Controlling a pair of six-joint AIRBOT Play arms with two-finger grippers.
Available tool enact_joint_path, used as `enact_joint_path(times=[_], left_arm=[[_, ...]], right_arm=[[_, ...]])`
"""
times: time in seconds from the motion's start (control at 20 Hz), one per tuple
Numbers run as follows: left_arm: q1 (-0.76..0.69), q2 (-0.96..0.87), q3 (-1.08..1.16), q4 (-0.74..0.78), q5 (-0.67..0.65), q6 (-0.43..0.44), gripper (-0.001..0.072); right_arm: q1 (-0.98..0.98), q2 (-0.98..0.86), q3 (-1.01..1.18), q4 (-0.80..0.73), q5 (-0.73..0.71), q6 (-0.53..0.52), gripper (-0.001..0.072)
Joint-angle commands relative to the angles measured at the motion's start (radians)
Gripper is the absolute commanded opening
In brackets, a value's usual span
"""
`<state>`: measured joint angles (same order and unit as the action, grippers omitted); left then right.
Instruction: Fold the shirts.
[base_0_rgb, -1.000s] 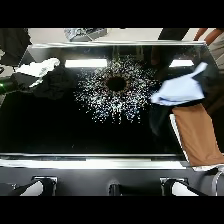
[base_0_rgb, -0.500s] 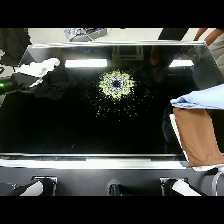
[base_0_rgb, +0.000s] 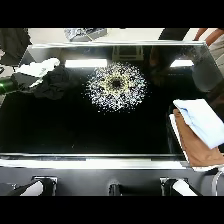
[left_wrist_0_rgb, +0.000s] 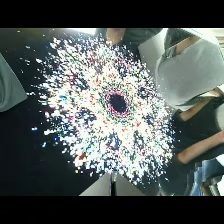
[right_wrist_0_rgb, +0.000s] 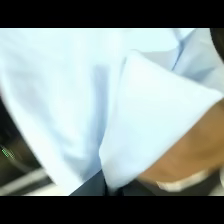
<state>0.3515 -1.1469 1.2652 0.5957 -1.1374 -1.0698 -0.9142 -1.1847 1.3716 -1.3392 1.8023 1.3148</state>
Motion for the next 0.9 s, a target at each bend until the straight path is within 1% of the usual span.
enact_joint_path(times=[0.0, 0.2, 0.25, 0.3, 0.35, 0.4, 0.45, 0.55, 0.65, 0.7, 0.75, 0.8, 0.85], left_arm=[[0.0, -0.001, 0.0, 0.0, 0.001, 0.0, 0.004], [0.0, -0.001, 0.0, 0.0, 0.001, 0.0, 0.004], [0.0, -0.001, 0.0, 0.0, 0.001, 0.0, 0.004], [0.0, 0.0, 0.0, 0.0, 0.001, 0.0, 0.004], [0.0, 0.0, 0.001, 0.0, 0.0, -0.001, 0.004], [0.0, 0.002, 0.004, -0.001, 0.0, -0.008, 0.004], [0.0, 0.006, 0.016, -0.01, -0.001, -0.023, 0.004], [0.0, 0.01, 0.078, -0.031, 0.0, -0.031, 0.0039], [-0.003, 0.009, 0.18, -0.025, 0.014, -0.031, 0.0038], [-0.015, 0.008, 0.236, 0.016, 0.051, -0.034, 0.0037], [-0.039, 0.006, 0.287, 0.117, 0.106, -0.076, 0.0036], [-0.082, -0.002, 0.338, 0.288, 0.169, -0.163, 0.0035], [-0.132, -0.017, 0.377, 0.476, 0.203, -0.256, 0.0035]], right_arm=[[-0.003, 0.027, -0.179, -0.156, -0.031, 0.002, 0.0055], [-0.003, 0.036, -0.298, -0.143, -0.117, 0.01, 0.0058], [-0.003, 0.036, -0.313, -0.142, -0.127, 0.016, 0.0098], [-0.003, 0.036, -0.321, -0.142, -0.131, 0.018, 0.0163], [-0.003, 0.037, -0.322, -0.142, -0.133, 0.017, 0.0335], [-0.003, 0.042, -0.319, -0.142, -0.138, 0.007, 0.0536], [-0.003, 0.052, -0.301, -0.151, -0.142, -0.034, 0.058], [-0.003, 0.071, -0.197, -0.193, -0.198, -0.078, 0.058], [-0.001, 0.084, 0.0, -0.169, -0.334, -0.125, 0.058], [0.023, 0.09, 0.108, -0.153, -0.438, -0.139, 0.058], [0.078, 0.093, 0.205, -0.149, -0.539, -0.154, 0.058], [0.149, 0.093, 0.272, -0.149, -0.626, -0.156, 0.0579], [0.239, 0.093, 0.312, -0.149, -0.685, -0.156, 0.0579]])
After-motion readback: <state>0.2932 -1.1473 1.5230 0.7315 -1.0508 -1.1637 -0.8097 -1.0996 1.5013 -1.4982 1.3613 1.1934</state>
